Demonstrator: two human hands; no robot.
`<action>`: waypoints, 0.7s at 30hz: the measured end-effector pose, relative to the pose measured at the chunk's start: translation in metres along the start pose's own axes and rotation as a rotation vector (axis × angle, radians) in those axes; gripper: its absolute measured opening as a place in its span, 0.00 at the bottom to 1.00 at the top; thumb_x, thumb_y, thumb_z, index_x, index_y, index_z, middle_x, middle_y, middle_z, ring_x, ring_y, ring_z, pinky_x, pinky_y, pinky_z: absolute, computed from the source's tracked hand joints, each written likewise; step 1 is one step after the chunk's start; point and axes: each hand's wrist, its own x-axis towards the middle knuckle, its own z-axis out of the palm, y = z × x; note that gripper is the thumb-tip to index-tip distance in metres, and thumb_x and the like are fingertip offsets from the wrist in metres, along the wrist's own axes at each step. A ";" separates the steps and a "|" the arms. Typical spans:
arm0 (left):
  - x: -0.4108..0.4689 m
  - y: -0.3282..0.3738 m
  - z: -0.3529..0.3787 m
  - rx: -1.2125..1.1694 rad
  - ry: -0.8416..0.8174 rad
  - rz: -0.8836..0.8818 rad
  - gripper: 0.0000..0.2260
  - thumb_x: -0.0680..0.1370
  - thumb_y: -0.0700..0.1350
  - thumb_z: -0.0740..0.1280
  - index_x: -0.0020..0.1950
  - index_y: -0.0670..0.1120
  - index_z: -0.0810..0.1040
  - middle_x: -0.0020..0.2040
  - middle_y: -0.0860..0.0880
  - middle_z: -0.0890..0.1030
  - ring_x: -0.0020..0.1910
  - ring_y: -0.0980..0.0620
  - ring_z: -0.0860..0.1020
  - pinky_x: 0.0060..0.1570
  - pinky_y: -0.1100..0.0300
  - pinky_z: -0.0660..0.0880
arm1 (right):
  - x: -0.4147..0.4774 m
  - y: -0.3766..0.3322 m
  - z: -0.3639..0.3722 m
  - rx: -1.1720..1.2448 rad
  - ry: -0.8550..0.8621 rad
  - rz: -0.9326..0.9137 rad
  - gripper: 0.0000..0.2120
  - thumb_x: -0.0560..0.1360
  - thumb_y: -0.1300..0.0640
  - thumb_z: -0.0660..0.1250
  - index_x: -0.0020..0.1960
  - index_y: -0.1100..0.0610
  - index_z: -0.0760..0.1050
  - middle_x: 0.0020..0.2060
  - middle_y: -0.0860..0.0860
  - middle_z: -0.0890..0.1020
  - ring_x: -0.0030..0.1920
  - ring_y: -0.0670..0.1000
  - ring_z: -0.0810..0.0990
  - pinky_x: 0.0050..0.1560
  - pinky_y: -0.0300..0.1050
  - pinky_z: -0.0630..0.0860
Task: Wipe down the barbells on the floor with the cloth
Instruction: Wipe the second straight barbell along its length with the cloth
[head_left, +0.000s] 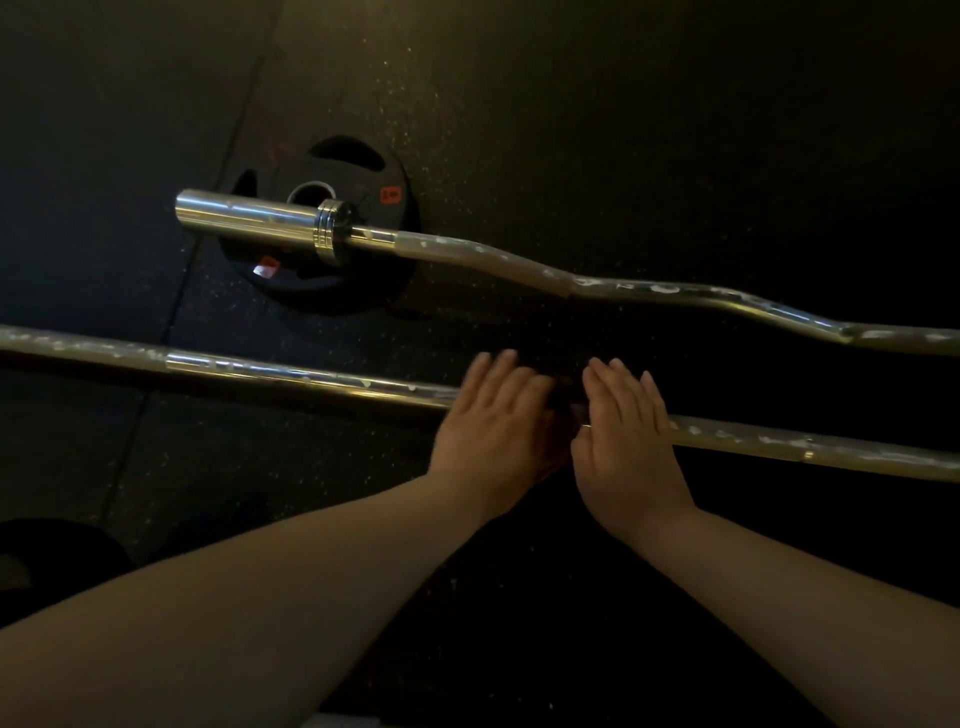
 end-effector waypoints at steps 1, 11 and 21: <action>-0.003 -0.007 -0.003 -0.026 0.056 -0.130 0.20 0.85 0.55 0.49 0.73 0.50 0.65 0.75 0.49 0.68 0.81 0.49 0.51 0.79 0.48 0.39 | 0.000 0.001 0.000 -0.013 0.011 -0.007 0.35 0.77 0.50 0.41 0.80 0.63 0.58 0.80 0.57 0.60 0.82 0.53 0.51 0.80 0.49 0.37; 0.007 0.014 -0.013 -0.390 -0.057 0.056 0.24 0.86 0.51 0.48 0.81 0.48 0.46 0.82 0.51 0.45 0.80 0.59 0.37 0.78 0.58 0.35 | 0.005 -0.013 0.001 0.244 -0.019 -0.022 0.26 0.86 0.47 0.45 0.83 0.53 0.52 0.81 0.49 0.57 0.81 0.45 0.51 0.81 0.46 0.44; -0.034 -0.030 -0.017 -0.052 -0.210 -0.049 0.26 0.85 0.54 0.42 0.80 0.49 0.39 0.82 0.50 0.38 0.77 0.58 0.29 0.76 0.55 0.31 | 0.013 -0.011 0.005 -0.181 0.022 0.010 0.25 0.85 0.47 0.47 0.74 0.59 0.68 0.67 0.55 0.76 0.68 0.57 0.72 0.77 0.58 0.59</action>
